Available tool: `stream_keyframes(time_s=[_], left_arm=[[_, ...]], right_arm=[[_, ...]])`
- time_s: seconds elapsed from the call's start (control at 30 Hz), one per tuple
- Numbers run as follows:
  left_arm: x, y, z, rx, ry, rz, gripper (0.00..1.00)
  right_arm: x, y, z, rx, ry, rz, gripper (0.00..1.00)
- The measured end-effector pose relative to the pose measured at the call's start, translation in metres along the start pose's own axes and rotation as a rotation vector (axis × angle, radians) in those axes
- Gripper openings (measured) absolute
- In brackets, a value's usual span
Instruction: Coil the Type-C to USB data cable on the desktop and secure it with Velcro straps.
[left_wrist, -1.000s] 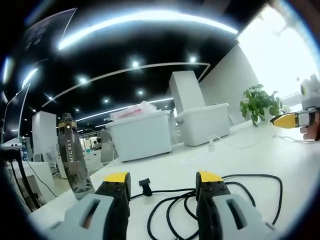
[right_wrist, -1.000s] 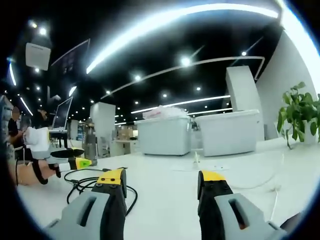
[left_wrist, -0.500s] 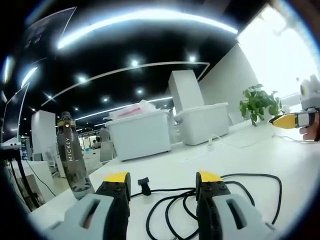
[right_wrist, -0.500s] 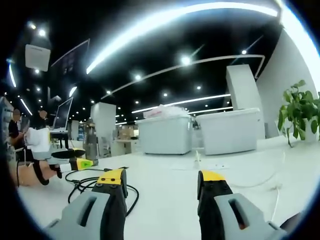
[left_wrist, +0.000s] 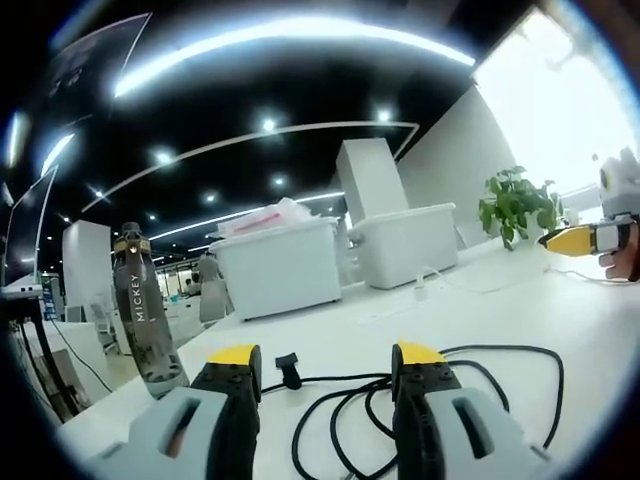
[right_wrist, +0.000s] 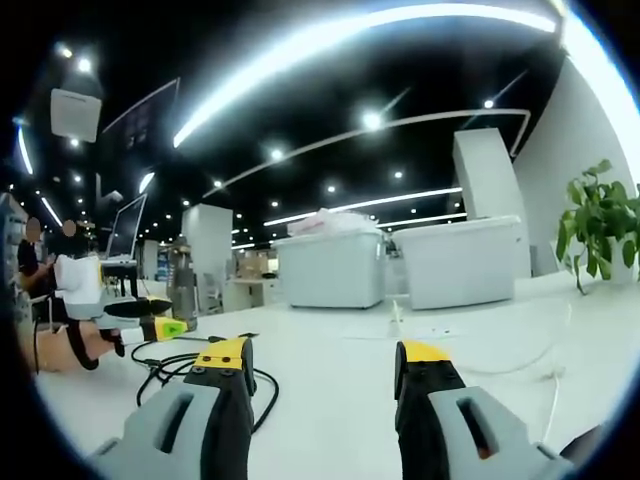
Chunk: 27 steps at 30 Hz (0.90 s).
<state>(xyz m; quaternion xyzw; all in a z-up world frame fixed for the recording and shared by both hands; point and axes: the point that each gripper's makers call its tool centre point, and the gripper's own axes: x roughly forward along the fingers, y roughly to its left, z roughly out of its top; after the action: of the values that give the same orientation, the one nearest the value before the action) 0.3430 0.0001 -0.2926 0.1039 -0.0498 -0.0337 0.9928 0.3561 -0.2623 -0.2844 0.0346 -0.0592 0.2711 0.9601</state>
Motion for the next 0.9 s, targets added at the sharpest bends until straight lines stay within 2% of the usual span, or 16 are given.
stream_keyframes(time_s=[0.7, 0.9], left_arm=[[0.0006, 0.0002, -0.0015, 0.002, 0.008, 0.001, 0.53], [-0.0007, 0.0067, 0.0024, -0.011, 0.005, 0.015, 0.53]], right_arm=[[0.0004, 0.0010, -0.0008, 0.010, 0.003, 0.009, 0.56], [0.0026, 0.0009, 0.0032, -0.034, -0.009, 0.003, 0.55]])
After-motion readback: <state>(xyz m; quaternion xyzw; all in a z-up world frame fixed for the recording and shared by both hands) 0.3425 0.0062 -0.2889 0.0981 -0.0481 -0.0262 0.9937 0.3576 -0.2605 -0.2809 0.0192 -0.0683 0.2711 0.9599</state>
